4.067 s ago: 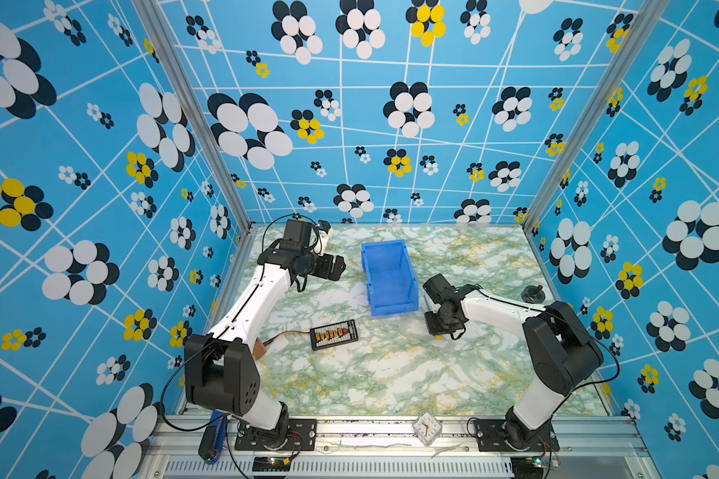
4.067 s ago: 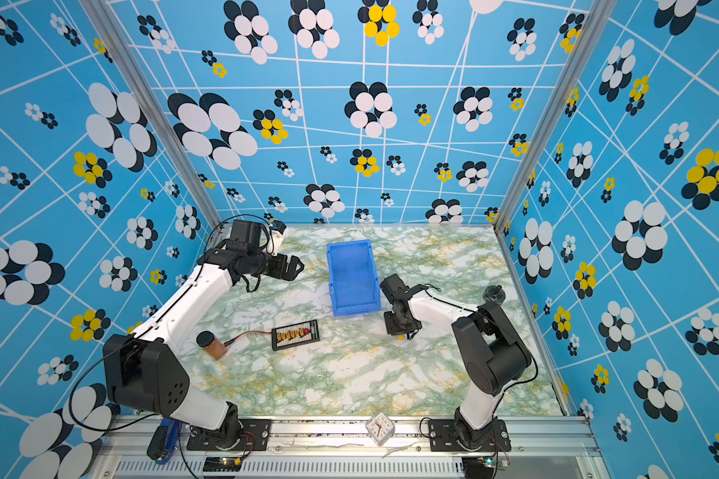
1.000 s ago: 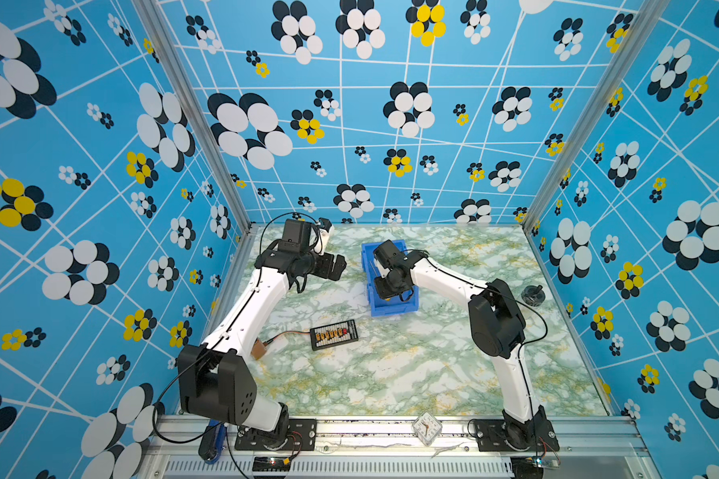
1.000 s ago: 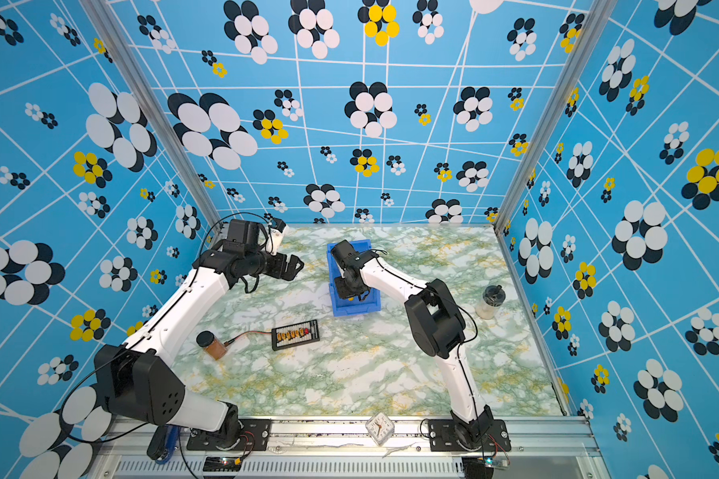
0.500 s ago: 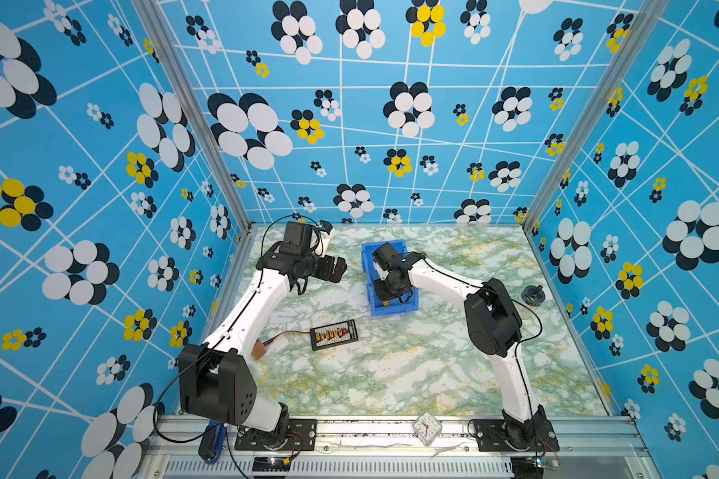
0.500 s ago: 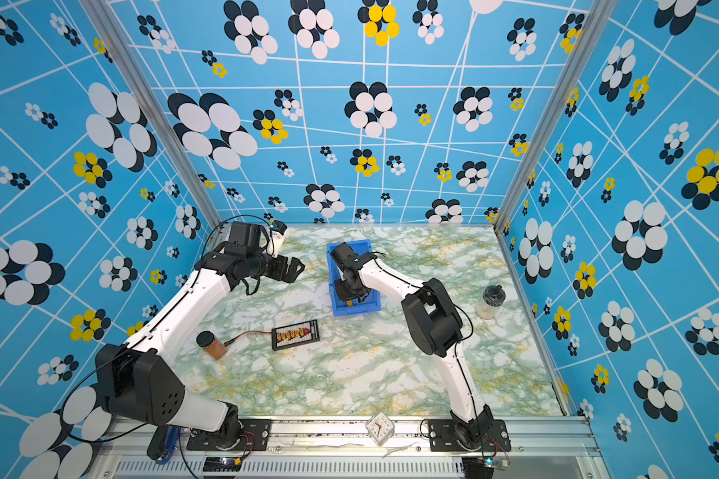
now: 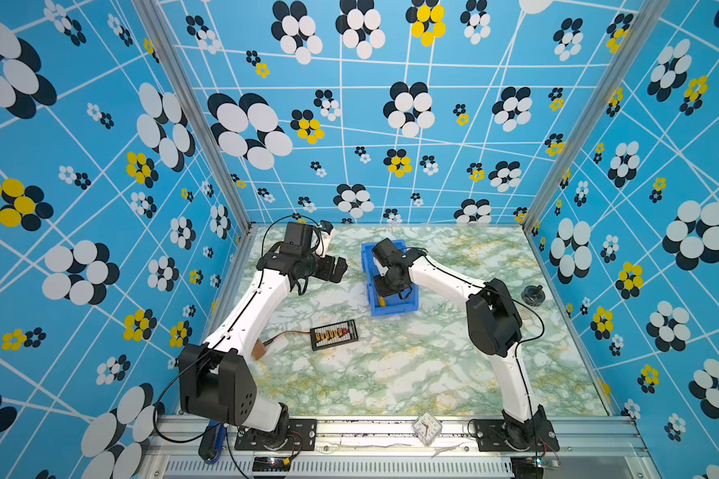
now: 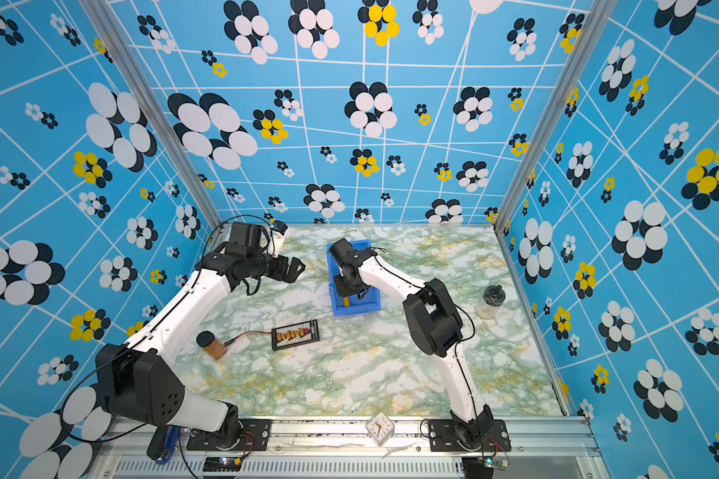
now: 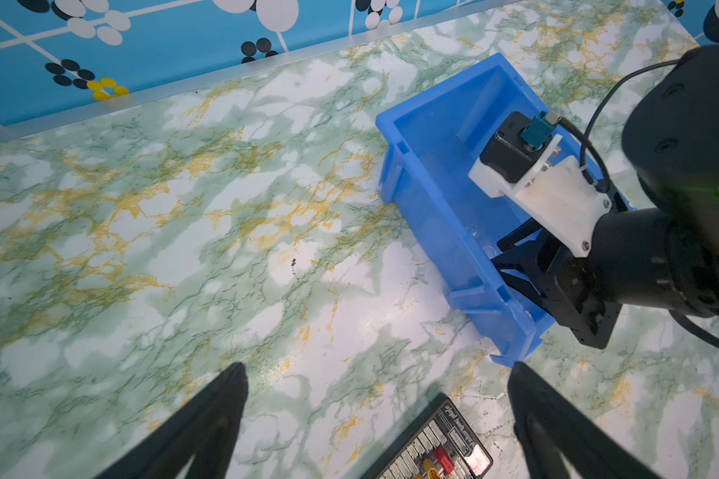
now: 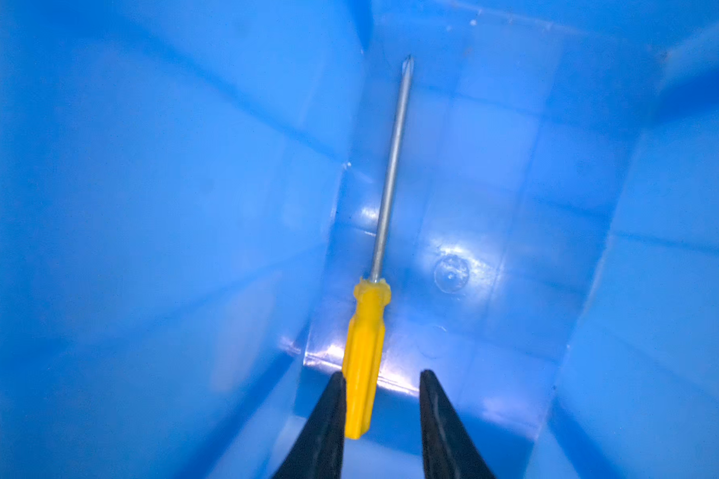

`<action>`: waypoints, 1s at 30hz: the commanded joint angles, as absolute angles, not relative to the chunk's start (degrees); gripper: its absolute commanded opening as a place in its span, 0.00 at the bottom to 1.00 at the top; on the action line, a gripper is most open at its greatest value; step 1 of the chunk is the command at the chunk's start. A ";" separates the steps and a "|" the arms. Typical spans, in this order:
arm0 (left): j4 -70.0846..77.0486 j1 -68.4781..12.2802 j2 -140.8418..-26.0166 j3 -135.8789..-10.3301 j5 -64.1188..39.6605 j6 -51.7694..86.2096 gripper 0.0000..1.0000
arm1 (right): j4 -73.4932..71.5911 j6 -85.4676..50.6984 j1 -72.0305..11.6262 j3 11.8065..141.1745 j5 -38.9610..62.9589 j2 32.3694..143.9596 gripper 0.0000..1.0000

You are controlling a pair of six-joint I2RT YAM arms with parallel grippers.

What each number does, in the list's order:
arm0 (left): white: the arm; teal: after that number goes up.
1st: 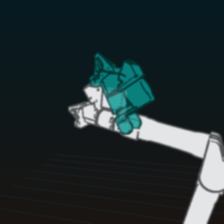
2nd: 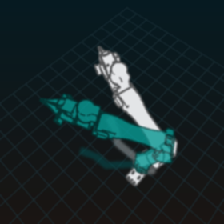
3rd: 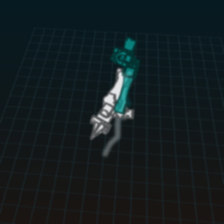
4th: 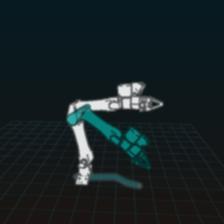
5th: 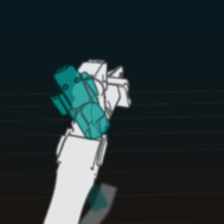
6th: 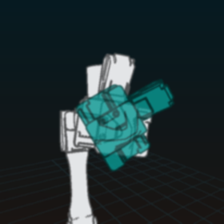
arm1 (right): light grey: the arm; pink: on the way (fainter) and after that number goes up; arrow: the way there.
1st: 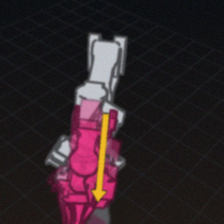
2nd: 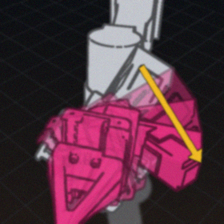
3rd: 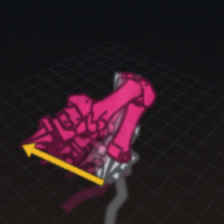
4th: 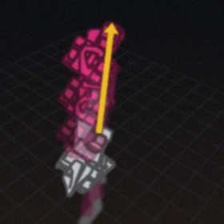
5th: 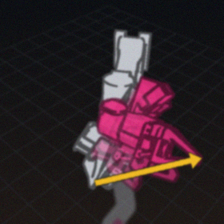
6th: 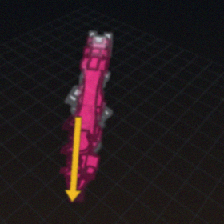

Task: Put the screwdriver in the bin
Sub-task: Place the screwdriver into the bin, then reset both arms

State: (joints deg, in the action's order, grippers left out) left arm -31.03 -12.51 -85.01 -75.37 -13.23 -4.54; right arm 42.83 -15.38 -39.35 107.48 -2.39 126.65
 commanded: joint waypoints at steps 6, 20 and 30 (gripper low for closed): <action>-29.13 -11.84 -84.86 -76.39 -7.59 -4.48 0.99 | 40.92 -12.48 -39.64 107.31 -6.80 112.32 0.49; -21.54 1.01 -83.48 -68.95 -7.21 4.89 0.99 | 20.27 -9.96 -30.19 80.50 -18.84 90.03 0.99; 3.47 1.50 -75.45 -45.92 -5.10 4.01 0.99 | -0.93 -2.45 -22.71 59.03 -18.60 86.41 0.98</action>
